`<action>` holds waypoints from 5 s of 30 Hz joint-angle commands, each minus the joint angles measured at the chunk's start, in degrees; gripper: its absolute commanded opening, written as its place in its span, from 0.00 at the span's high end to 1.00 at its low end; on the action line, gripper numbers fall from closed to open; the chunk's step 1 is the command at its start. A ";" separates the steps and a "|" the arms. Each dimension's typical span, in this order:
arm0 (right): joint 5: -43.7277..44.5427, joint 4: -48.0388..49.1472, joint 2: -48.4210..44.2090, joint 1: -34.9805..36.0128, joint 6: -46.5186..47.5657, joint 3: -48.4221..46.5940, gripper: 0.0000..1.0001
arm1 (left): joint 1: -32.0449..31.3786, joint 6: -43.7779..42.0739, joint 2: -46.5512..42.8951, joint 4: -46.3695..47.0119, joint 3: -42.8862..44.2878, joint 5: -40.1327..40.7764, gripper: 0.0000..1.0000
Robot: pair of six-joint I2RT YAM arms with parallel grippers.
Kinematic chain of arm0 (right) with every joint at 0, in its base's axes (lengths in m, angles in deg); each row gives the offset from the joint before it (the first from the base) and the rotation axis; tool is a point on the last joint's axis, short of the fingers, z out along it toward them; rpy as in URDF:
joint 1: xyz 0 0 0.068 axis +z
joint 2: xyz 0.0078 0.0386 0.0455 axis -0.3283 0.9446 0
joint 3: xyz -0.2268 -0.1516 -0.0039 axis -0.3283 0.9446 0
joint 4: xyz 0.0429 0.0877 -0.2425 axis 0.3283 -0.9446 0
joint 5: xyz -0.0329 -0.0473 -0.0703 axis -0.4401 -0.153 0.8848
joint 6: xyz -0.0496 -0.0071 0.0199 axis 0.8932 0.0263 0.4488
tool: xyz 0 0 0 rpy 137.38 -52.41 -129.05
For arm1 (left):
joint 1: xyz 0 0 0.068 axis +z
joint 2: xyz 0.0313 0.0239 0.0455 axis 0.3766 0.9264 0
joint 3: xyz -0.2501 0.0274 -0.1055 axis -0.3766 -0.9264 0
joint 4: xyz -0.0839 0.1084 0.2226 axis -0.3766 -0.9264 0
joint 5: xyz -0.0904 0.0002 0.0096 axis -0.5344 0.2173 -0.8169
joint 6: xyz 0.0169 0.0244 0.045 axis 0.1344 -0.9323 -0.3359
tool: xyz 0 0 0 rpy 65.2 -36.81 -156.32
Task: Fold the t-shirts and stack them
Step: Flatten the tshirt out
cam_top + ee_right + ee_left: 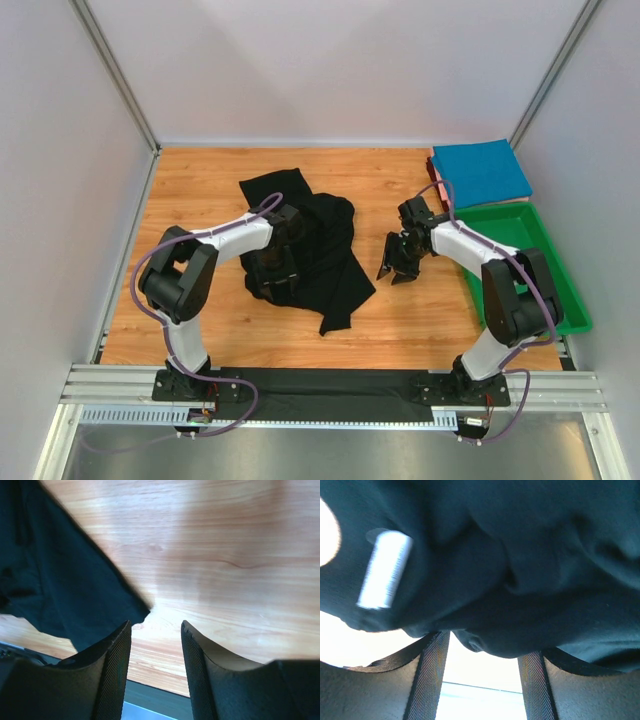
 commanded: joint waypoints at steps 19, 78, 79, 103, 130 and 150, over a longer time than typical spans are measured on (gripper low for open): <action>2.38 7.70 7.92 16.79 0.02 -0.08 0.92 | 14.81 -14.40 0.89 -3.59 7.18 8.95 0.38; 11.62 -9.99 -8.79 13.80 -1.13 -5.18 0.65 | -4.15 14.73 -26.96 -8.60 -5.90 -11.25 0.39; 11.54 -9.81 -8.70 13.71 -1.12 -5.00 0.65 | -7.30 18.07 -26.61 -8.77 -6.17 -11.78 0.40; 11.18 -8.31 -19.33 5.45 0.19 1.94 0.66 | -23.24 53.43 -10.09 1.85 -10.56 -18.38 0.50; 10.22 -9.37 -18.46 1.41 3.27 2.47 0.67 | -24.38 53.44 -4.29 1.95 -10.31 -17.50 0.55; 10.39 -8.93 -18.63 1.14 3.09 2.91 0.67 | -23.33 50.80 -2.35 1.24 -9.86 -15.48 0.90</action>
